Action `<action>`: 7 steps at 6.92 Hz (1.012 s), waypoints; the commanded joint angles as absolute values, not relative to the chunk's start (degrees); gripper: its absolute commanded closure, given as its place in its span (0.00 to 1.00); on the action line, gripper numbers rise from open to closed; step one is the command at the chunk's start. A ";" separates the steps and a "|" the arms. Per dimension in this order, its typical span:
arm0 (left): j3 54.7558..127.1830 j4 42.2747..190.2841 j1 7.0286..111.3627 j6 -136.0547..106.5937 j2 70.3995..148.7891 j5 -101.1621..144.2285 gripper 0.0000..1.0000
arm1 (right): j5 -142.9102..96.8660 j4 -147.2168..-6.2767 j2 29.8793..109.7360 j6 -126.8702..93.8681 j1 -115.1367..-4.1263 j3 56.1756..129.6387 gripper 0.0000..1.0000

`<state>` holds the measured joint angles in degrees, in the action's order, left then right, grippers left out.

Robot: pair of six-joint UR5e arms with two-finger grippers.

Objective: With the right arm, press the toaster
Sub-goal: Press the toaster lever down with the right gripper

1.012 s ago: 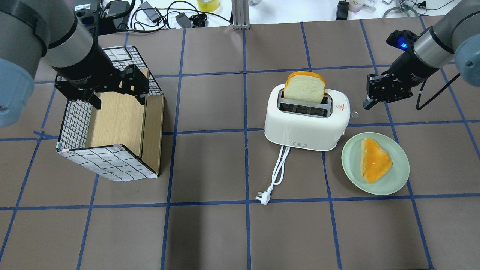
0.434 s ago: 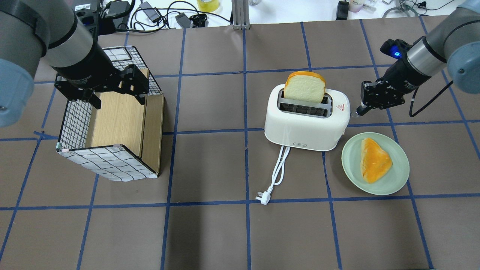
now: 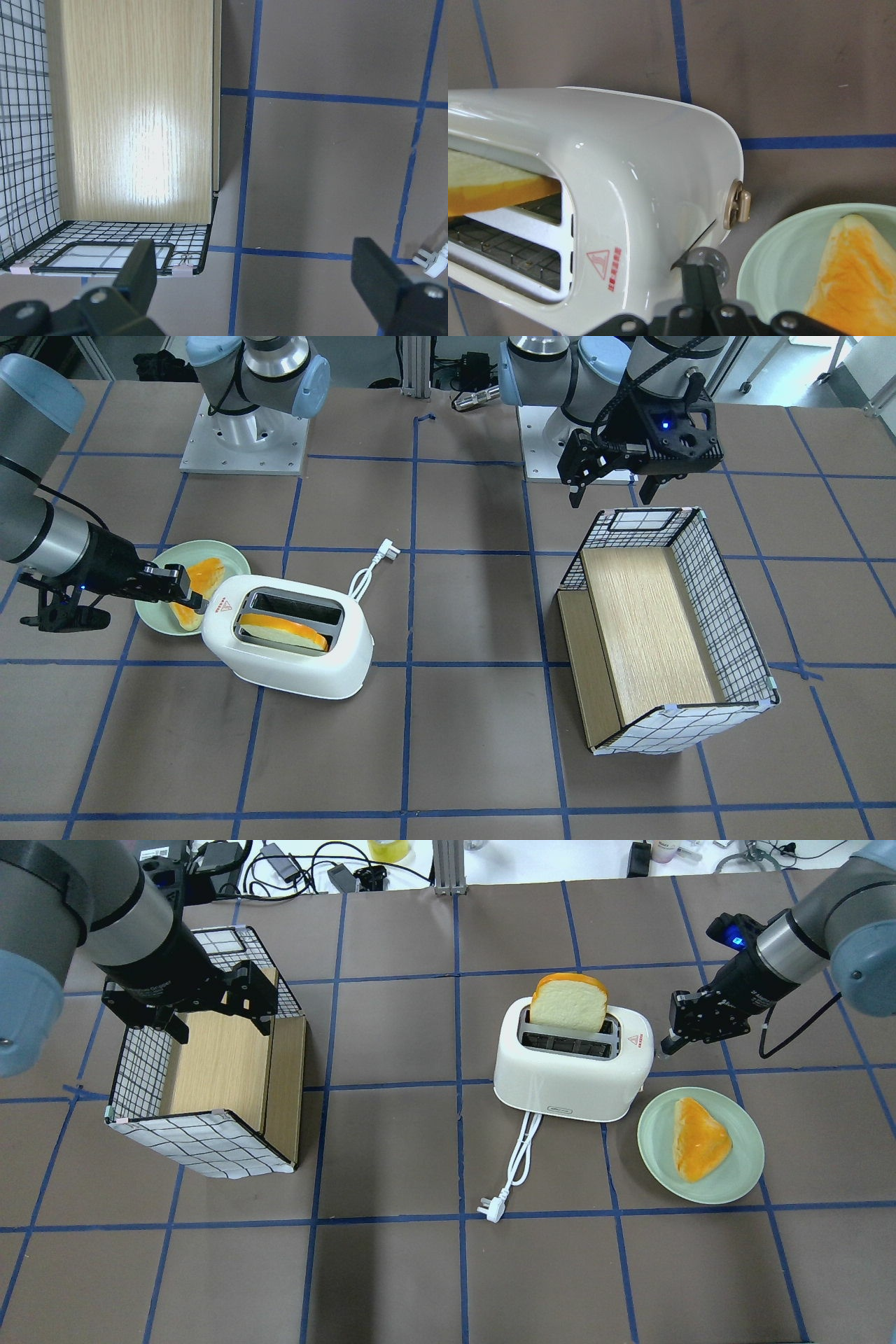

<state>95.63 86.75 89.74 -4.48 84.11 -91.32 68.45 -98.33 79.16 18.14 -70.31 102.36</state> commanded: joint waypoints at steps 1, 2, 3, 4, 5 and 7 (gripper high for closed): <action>95.62 86.75 89.74 -4.48 84.11 -91.23 0.00 | 68.47 -98.79 78.05 18.11 -70.31 102.39 0.94; 95.62 86.75 89.74 -4.48 84.11 -91.32 0.00 | 68.47 -98.79 77.87 18.11 -70.40 102.48 0.94; 95.62 86.75 89.74 -4.48 84.20 -91.32 0.00 | 68.47 -98.88 77.78 18.11 -70.40 102.74 0.94; 95.62 86.75 89.74 -4.48 84.20 -91.32 0.00 | 68.47 -98.88 77.17 18.11 -70.31 102.83 0.94; 95.62 86.75 89.74 -4.48 84.20 -91.32 0.00 | 68.47 -98.88 76.65 18.11 -70.40 102.92 0.94; 95.62 86.84 89.74 -4.48 84.11 -91.23 0.00 | 68.47 -99.14 76.12 18.11 -70.40 102.92 0.94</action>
<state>95.63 86.77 89.73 -4.48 84.15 -91.30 68.47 -98.94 76.52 18.10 -70.39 102.90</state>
